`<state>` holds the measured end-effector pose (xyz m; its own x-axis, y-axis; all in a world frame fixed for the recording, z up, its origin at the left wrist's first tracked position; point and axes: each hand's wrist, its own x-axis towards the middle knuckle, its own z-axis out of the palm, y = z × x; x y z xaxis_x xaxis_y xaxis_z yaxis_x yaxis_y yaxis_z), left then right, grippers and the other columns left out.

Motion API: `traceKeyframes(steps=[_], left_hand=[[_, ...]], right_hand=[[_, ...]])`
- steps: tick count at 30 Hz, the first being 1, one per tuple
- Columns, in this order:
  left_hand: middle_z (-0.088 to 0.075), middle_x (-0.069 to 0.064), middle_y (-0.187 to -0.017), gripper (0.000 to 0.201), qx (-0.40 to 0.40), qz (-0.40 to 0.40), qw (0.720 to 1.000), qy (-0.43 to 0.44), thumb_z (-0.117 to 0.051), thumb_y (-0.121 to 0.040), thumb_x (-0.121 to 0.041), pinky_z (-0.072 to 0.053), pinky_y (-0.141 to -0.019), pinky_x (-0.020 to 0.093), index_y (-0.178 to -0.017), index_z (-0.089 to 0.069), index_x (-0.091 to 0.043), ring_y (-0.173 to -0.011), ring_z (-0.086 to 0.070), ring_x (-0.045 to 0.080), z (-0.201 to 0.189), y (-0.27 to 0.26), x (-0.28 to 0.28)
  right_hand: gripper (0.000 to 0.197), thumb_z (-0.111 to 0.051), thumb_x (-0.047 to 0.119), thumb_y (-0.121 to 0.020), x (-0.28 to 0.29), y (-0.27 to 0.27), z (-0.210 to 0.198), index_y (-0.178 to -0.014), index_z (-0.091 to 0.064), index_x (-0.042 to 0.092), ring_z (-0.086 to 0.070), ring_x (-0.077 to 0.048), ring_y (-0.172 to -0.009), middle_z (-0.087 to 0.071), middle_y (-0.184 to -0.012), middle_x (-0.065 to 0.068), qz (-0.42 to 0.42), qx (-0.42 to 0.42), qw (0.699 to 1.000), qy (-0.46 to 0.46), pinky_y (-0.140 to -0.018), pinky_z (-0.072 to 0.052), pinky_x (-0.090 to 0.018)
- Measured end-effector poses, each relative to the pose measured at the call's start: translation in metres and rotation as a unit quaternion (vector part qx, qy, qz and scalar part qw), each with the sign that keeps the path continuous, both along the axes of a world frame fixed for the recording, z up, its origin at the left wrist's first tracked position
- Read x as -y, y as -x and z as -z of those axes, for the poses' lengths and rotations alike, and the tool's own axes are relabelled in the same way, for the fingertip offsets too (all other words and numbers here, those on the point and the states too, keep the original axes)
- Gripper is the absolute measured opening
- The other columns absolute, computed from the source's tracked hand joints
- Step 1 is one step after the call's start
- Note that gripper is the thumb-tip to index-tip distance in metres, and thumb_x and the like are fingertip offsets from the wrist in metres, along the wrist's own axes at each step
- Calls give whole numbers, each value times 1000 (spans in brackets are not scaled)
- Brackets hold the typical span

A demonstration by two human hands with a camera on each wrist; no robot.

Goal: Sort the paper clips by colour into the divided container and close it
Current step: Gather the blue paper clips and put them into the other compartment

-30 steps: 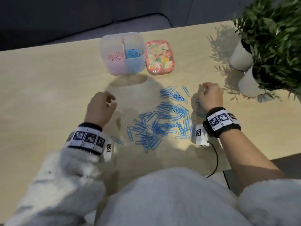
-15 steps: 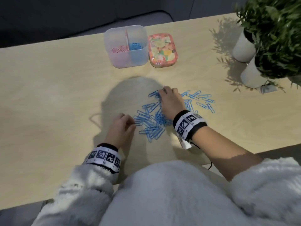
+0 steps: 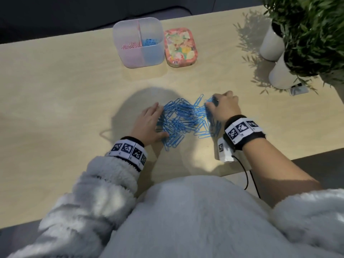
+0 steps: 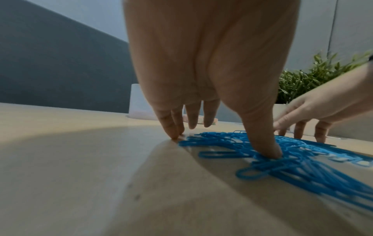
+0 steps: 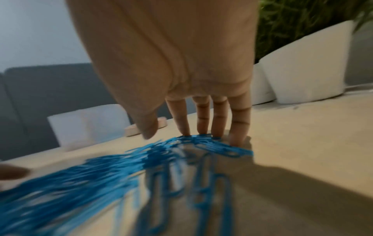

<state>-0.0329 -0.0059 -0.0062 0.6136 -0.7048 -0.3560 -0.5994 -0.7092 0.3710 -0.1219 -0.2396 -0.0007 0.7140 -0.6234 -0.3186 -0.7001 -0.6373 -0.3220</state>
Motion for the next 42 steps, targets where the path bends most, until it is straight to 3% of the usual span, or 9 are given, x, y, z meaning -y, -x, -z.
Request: traceKeyframes(steps=[5,11,17,23,27,31,35,40,42], left_hand=[[-46,9,-135,56,21,3,1000,16,-68,-80,-27,-37,-103,41,-131,-48,-16,-122,-39,30,-5,-6,19],[-59,17,-112,32,17,2,998,67,-58,-84,-10,-45,-88,43,-116,-62,-9,-106,-54,34,-2,0,28],[-63,14,-106,24,27,-38,995,87,-54,-86,-9,-47,-82,42,-107,-65,-8,-98,-58,33,-1,-1,23],[-63,16,-100,20,25,-41,994,94,-53,-83,-2,-48,-77,42,-100,-62,-5,-93,-58,34,1,-6,16],[-63,16,-101,18,16,-50,994,100,-52,-85,-3,-46,-76,40,-101,-61,-5,-92,-57,34,1,-7,13],[-65,15,-102,18,-3,-69,992,110,-55,-85,-6,-43,-77,38,-102,-60,-5,-94,-58,33,1,-12,5],[-66,16,-96,15,-23,-94,986,136,-58,-85,-8,-42,-76,35,-99,-61,-5,-90,-59,34,-3,-14,-2],[-67,13,-95,14,-24,-117,980,157,-59,-85,-10,-43,-76,35,-98,-61,-6,-88,-60,31,-11,-19,-9],[-68,12,-94,14,-22,-125,978,166,-60,-85,-11,-47,-77,37,-98,-61,-7,-87,-61,30,-14,-23,-13]], right_hand=[[60,-69,41,-77,-38,-9,-2,-126,-49,12,-36,-34,-119,-41,-126,-15,-120,-30,992,-19,-100,-39,-43],[40,-57,5,-85,-57,-19,3,-125,-56,10,-46,-35,-114,-48,-122,-18,-177,27,983,-26,-97,-44,-42],[24,-56,9,-87,-48,-27,0,-109,-63,5,-56,-34,-102,-60,-110,-17,-239,-3,971,24,-83,-44,-38],[20,-60,9,-84,-37,-32,-5,-103,-65,4,-57,-34,-102,-65,-106,-17,-249,23,968,-10,-83,-42,-36],[13,-67,4,-73,-22,-42,-11,-84,-67,-1,-56,-23,-75,-63,-78,-10,-204,55,971,-114,-65,-40,-24],[14,-70,-5,-73,-5,-69,-41,-86,-65,-8,-54,-11,-55,-62,-56,3,-155,63,948,-269,-59,-49,-23],[11,-68,-7,-75,6,-118,-79,-78,-60,1,-52,1,-38,-62,-46,12,-123,97,942,-298,-46,-50,-11],[26,-68,-2,-75,8,-193,-102,-57,-52,6,-53,-8,-37,-54,-44,-4,-87,86,965,-233,-50,-54,-20],[24,-71,4,-73,3,-219,-107,-58,-53,5,-60,-16,-50,-61,-55,-9,-84,50,973,-207,-67,-58,-31]])
